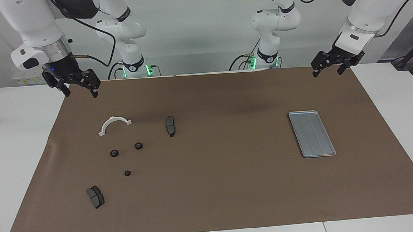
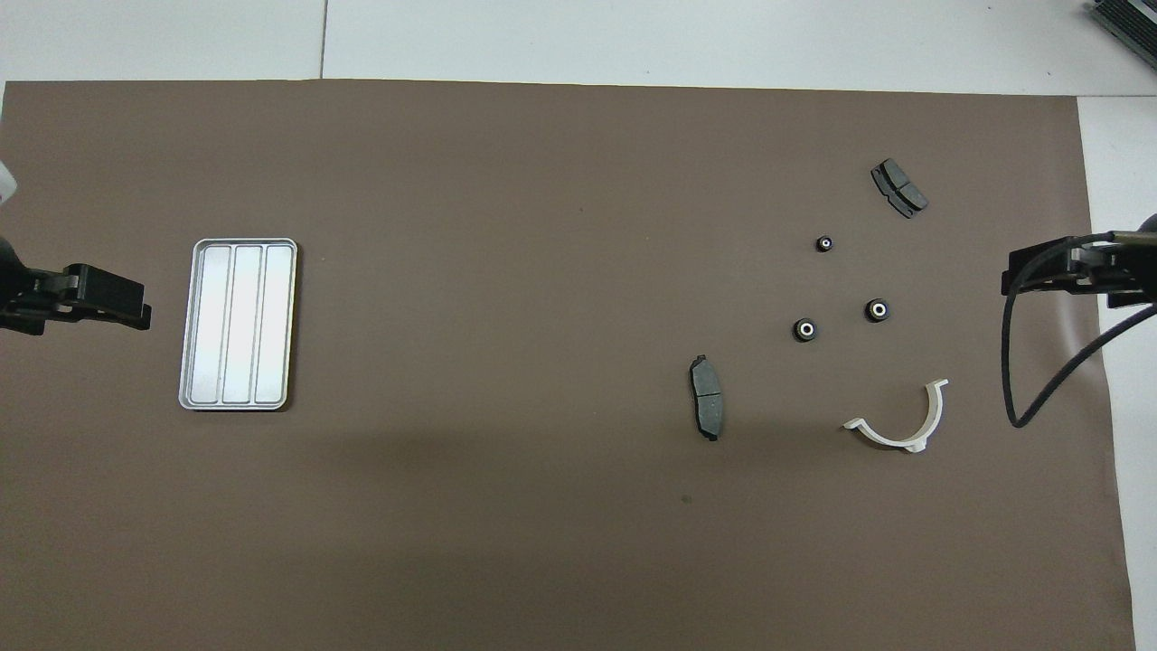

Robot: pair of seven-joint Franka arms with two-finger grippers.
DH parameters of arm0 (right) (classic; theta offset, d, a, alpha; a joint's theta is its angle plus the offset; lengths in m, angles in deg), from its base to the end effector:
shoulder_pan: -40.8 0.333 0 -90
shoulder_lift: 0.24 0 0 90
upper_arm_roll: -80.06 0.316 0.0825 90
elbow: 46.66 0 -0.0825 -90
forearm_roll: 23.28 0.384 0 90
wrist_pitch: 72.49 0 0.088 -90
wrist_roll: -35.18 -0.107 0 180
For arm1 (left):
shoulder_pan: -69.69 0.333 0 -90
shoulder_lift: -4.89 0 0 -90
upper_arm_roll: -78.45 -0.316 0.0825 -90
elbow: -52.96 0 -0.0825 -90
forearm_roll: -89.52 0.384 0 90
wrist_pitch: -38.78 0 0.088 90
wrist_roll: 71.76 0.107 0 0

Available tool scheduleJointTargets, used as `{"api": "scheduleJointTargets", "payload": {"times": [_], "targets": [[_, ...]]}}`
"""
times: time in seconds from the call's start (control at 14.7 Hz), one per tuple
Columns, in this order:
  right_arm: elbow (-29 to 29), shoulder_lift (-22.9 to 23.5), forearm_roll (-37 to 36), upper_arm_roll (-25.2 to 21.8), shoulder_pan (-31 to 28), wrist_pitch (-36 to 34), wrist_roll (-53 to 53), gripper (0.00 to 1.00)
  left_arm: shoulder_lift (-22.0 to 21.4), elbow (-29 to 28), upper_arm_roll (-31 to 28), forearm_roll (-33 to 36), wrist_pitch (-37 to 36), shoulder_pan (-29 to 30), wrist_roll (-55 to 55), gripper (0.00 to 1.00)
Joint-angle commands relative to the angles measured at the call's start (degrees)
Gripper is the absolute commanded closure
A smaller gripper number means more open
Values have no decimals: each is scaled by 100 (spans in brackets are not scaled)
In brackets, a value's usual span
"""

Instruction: Pick bearing gear from pile to tray

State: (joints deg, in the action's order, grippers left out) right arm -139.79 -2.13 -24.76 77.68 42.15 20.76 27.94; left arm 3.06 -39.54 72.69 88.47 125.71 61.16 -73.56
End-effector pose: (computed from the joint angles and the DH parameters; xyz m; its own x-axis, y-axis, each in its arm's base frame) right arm 0.5493 -0.0129 0.6219 0.9891 -0.1424 0.0378 -0.1432 -0.9895 0.0198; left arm 0.5375 -0.0272 0.6169 0.9977 -0.0181 -0.0660 -0.0168 -0.9997 0.0195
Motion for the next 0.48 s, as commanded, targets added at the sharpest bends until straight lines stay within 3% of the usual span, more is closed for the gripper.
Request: {"api": "scheduleJointTargets", "payload": {"times": [0.0, 0.41], "targets": [[-214, -172, 104, 1, -39, 123, 161, 0, -195, -224, 22, 114, 87, 0, -49, 0], [-205, 3, 394, -8, -136, 386, 249, 0, -195, -224, 22, 114, 87, 0, -49, 0]]}}
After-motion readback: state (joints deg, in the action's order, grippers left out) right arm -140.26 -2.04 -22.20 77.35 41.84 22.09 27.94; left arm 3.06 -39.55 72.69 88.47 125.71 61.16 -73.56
